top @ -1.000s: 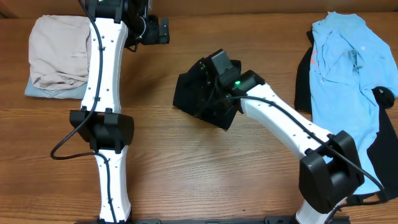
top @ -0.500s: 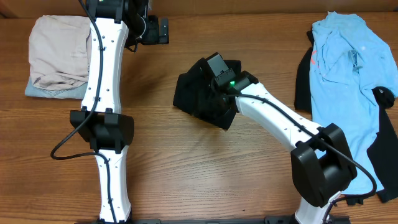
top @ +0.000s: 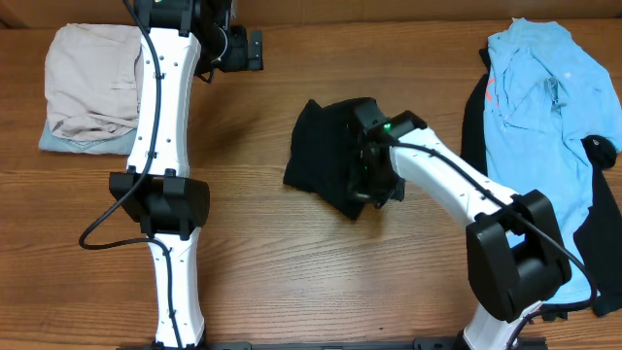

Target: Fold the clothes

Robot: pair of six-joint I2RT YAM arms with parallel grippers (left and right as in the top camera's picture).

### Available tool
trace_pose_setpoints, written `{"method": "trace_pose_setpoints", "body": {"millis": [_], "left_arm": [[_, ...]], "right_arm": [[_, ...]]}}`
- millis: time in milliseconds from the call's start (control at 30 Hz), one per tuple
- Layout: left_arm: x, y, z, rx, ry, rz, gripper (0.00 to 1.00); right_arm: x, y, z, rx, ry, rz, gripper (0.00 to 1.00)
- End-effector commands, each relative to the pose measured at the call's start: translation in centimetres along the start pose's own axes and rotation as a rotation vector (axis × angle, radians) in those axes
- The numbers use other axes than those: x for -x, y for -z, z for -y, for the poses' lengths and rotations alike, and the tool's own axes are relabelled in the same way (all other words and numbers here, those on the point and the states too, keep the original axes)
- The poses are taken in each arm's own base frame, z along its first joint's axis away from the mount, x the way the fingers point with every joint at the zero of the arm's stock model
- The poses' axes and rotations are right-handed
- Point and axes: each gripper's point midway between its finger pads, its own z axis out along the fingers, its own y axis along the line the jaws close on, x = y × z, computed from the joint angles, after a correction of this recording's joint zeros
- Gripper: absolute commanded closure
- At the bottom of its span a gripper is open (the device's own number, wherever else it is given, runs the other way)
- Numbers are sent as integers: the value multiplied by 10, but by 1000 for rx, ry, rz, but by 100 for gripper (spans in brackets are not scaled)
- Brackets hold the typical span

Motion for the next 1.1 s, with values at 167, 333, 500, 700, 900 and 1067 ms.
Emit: {"method": "trace_pose_setpoints", "body": {"millis": [167, 333, 500, 700, 900, 1067], "left_arm": [[1, 2, -3, 14, -27, 6, 0], [1, 2, -3, 14, -27, 6, 0], [1, 2, -3, 13, -27, 7, 0], [1, 2, -3, 13, -27, 7, 0], [0, 2, -3, 15, -30, 1, 0], [0, 2, -5, 27, -33, 1, 0]], "right_arm": [[32, 43, 5, 38, 30, 144, 71], [82, 103, -5, 120, 124, 342, 43], [119, 105, -11, 140, 168, 462, 40], [141, 68, -9, 83, 162, 458, 48], [157, 39, 0, 5, 161, 459, 57], [162, 33, -2, 1, 190, 467, 67]]}}
